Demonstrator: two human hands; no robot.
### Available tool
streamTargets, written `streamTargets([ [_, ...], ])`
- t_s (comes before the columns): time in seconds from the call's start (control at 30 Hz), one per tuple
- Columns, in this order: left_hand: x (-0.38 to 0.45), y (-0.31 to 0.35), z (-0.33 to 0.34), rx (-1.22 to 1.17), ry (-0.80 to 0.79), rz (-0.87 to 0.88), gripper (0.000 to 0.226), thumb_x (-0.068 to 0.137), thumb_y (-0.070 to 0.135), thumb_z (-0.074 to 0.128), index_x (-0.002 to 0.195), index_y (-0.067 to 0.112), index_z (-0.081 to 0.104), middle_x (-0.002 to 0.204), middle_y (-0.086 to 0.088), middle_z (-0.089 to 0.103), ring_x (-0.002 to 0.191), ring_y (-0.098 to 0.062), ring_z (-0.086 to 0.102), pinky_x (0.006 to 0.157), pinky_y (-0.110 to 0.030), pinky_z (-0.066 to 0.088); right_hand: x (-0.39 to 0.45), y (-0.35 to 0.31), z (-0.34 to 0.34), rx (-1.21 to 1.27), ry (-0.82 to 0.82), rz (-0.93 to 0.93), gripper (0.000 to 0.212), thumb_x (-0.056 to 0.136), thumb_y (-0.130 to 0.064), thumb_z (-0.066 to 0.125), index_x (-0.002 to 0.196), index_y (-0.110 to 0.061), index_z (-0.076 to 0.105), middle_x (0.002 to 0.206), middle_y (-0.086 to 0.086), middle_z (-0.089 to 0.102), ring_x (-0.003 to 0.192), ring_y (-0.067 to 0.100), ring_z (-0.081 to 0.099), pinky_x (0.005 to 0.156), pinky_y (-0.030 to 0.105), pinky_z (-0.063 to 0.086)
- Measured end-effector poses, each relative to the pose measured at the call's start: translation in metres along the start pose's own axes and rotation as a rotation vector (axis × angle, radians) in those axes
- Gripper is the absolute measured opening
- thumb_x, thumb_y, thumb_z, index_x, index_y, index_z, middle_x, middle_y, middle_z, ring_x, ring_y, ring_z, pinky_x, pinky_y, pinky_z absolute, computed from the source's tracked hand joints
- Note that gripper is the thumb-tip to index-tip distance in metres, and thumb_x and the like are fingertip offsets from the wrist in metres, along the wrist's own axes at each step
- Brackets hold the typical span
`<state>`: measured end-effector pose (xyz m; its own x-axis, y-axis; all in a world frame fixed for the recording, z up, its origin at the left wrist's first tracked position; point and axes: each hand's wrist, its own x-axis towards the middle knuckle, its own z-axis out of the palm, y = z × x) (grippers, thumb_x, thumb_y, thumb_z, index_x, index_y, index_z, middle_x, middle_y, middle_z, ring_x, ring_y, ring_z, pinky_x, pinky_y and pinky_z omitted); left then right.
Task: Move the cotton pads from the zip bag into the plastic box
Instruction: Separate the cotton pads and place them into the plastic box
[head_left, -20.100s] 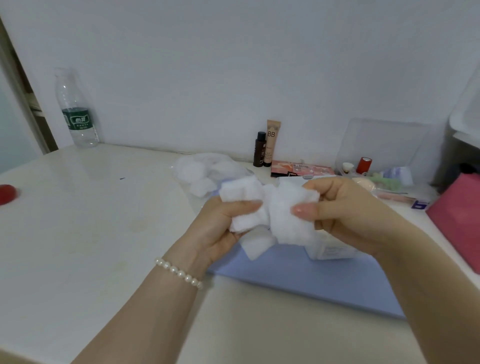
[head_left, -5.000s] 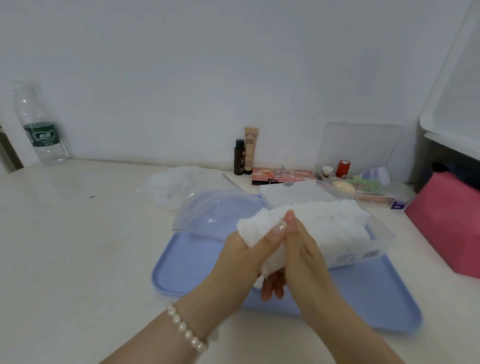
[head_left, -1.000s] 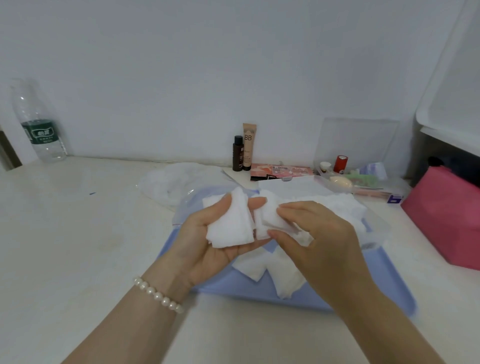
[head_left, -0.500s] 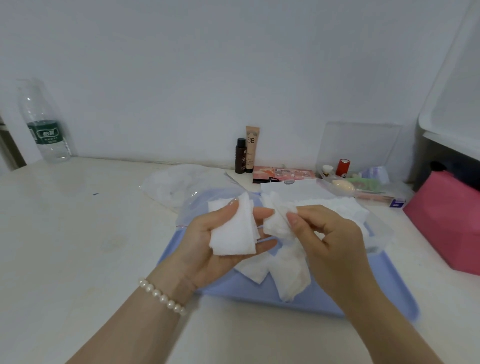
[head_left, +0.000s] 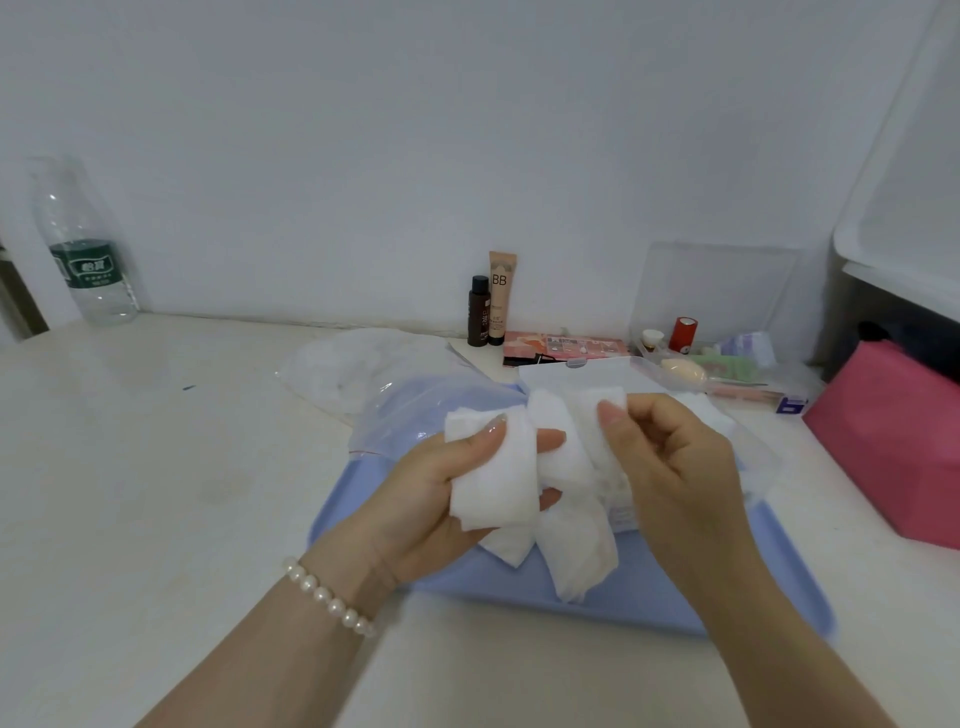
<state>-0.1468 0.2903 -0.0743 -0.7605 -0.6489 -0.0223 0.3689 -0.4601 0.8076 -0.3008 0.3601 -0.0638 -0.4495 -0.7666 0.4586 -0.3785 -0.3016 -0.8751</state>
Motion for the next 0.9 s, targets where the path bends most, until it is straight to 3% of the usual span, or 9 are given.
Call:
streamTargets([
  [0.07,0.001,0.0,0.0,-0.033,0.009,-0.01,0.046,0.077,0.024,0.056,0.107,-0.01,0.064,0.115,-0.021,0.064,0.101,-0.028,0.065,0.08,-0.038,0.056,-0.001,0.002,0.0,-0.044,-0.042,0.009,0.016,0.073,-0.015,0.075,0.085,-0.02,0.066,0.082,-0.002,0.068,0.076,0.016,0.062,0.068,0.026,0.052],
  [0.17,0.001,-0.001,-0.001,-0.021,0.015,-0.012,0.049,0.079,0.026,0.054,0.11,-0.01,0.062,0.121,-0.022,0.061,0.106,-0.031,0.062,0.086,-0.042,0.054,-0.001,0.002,-0.001,-0.081,-0.014,-0.006,0.031,0.072,0.001,0.073,0.079,-0.027,0.065,0.077,-0.006,0.068,0.072,0.015,0.062,0.065,0.022,0.052],
  [0.3,0.002,-0.003,-0.002,0.046,0.052,0.005,0.044,0.084,0.029,0.059,0.11,-0.006,0.064,0.122,-0.019,0.062,0.111,-0.034,0.06,0.086,-0.044,0.054,0.005,-0.006,-0.01,0.274,0.139,0.118,0.024,0.08,0.002,0.064,0.075,-0.02,0.069,0.065,-0.005,0.069,0.064,0.013,0.061,0.059,0.02,0.053],
  [0.37,0.004,-0.006,-0.001,0.08,0.107,-0.002,0.04,0.082,0.028,0.059,0.109,-0.002,0.065,0.118,-0.017,0.065,0.105,-0.031,0.063,0.083,-0.041,0.056,0.008,-0.012,-0.017,0.557,0.006,0.202,0.017,0.073,-0.005,0.065,0.087,-0.012,0.071,0.077,0.0,0.073,0.073,0.015,0.067,0.064,0.024,0.057],
  [0.43,0.007,-0.009,-0.001,0.1,0.137,-0.016,0.033,0.086,0.023,0.056,0.112,0.003,0.063,0.111,-0.014,0.067,0.1,-0.026,0.064,0.079,-0.039,0.057,0.006,-0.015,-0.017,0.689,-0.232,0.263,0.046,0.056,-0.014,0.072,0.101,-0.009,0.068,0.086,0.007,0.073,0.08,0.018,0.069,0.063,0.026,0.057],
  [0.5,0.009,-0.011,0.0,0.154,0.089,-0.051,0.033,0.089,0.015,0.059,0.12,0.004,0.059,0.11,-0.012,0.064,0.098,-0.023,0.063,0.075,-0.035,0.056,0.002,-0.013,-0.01,0.632,-0.389,0.297,0.067,0.045,-0.019,0.086,0.109,-0.018,0.068,0.088,0.019,0.068,0.08,0.024,0.068,0.061,0.03,0.057],
  [0.57,0.009,-0.014,0.001,0.196,0.059,-0.081,0.039,0.079,0.016,0.06,0.117,0.006,0.061,0.102,-0.009,0.067,0.092,-0.021,0.065,0.071,-0.033,0.056,-0.002,-0.009,-0.003,0.487,-0.4,0.292,0.072,0.042,-0.03,0.09,0.111,-0.025,0.068,0.085,0.03,0.063,0.077,0.03,0.065,0.062,0.039,0.059],
  [0.8,0.01,-0.016,0.003,0.078,0.064,-0.16,0.03,0.081,0.034,0.061,0.101,0.016,0.073,0.106,-0.011,0.068,0.094,-0.027,0.065,0.094,-0.05,0.045,-0.005,-0.011,0.005,0.248,-0.264,0.175,0.041,0.077,0.007,0.064,0.102,-0.026,0.061,0.056,-0.001,0.062,0.054,0.007,0.058,0.052,0.024,0.053],
  [0.9,0.012,-0.017,0.002,0.03,0.117,-0.178,0.058,0.079,0.055,0.05,0.115,0.011,0.063,0.116,-0.015,0.066,0.099,-0.03,0.063,0.1,-0.052,0.042,-0.006,-0.01,0.008,0.209,-0.245,0.145,0.043,0.076,0.008,0.066,0.099,-0.028,0.062,0.056,-0.001,0.056,0.049,0.007,0.052,0.05,0.022,0.051],
])
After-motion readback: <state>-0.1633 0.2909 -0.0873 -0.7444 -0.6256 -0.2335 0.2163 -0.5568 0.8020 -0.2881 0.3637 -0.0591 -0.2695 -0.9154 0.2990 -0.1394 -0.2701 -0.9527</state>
